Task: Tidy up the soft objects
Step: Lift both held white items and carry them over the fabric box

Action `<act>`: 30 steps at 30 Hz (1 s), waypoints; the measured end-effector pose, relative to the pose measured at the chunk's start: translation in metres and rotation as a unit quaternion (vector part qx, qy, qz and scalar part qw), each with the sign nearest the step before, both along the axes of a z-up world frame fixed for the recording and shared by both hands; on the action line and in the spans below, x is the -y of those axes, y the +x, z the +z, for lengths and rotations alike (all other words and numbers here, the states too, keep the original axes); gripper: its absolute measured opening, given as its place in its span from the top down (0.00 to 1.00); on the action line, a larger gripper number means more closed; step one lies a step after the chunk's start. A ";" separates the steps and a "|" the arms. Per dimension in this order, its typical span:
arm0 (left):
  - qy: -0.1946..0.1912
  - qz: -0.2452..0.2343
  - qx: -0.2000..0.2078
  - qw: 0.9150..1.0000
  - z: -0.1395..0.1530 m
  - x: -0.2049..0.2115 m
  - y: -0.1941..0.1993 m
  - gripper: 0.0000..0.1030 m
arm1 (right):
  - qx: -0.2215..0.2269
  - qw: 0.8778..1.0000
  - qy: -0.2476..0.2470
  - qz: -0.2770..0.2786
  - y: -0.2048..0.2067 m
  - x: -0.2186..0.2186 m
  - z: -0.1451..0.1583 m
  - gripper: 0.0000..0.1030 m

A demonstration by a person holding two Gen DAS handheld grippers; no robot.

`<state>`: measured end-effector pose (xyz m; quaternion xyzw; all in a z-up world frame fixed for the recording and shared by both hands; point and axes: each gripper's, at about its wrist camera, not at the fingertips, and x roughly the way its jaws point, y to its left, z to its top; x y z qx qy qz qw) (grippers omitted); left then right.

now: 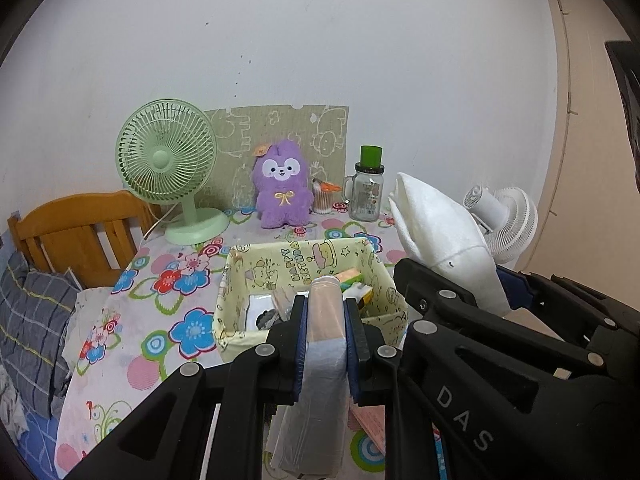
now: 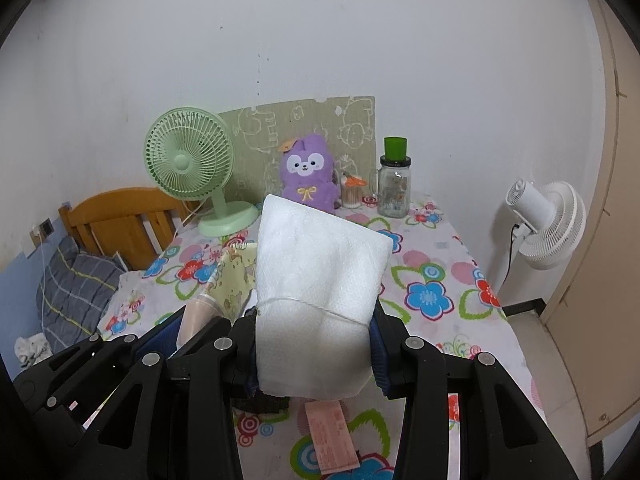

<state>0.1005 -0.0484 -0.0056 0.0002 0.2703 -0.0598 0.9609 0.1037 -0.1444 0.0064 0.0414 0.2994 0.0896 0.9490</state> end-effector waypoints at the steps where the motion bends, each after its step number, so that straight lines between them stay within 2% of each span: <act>1: 0.000 0.000 0.000 1.000 0.000 0.000 0.000 0.85 | 0.000 1.000 0.000 0.001 0.002 0.000 0.000 0.56; 10: 0.000 0.002 -0.001 1.000 0.003 -0.001 0.022 0.85 | -0.002 1.000 0.002 0.007 0.024 -0.001 0.000 0.56; 30: -0.001 0.005 -0.026 1.000 -0.013 -0.004 0.076 0.85 | -0.025 1.000 0.009 0.015 0.075 -0.001 -0.015 0.56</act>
